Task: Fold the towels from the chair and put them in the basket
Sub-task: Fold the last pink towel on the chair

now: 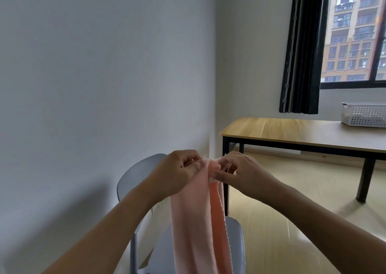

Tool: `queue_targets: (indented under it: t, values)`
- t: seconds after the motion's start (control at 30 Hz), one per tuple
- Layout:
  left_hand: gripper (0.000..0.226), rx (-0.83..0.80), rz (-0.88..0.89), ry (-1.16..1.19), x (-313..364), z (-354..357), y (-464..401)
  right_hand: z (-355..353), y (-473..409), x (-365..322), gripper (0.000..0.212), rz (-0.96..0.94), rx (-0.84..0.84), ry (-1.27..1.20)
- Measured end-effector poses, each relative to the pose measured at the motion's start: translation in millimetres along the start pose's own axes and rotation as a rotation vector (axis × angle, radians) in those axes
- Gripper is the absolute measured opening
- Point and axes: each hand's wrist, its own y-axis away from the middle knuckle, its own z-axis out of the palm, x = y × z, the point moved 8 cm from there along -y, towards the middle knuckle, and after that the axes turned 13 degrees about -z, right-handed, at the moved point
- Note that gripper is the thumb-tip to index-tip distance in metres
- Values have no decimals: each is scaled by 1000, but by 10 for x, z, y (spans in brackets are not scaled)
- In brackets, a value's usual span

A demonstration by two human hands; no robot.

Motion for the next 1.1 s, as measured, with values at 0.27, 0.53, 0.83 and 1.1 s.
queue_targets:
  t: [0.27, 0.53, 0.83, 1.1]
  values:
    - [24, -10, -4, -24, -81, -17, 5, -27, -27, 36, 10, 24, 17, -44]
    - [38, -71, -59, -779, -344, 159, -32, -49, -54, 100, 20, -17, -193, -32]
    - [15, 531, 305, -1068, 27, -38, 109, -311, 94, 268, 12, -46, -88, -41]
    - [17, 537, 175, -975, 128, -40, 59, -404, 96, 334, 7, -5, -100, 45]
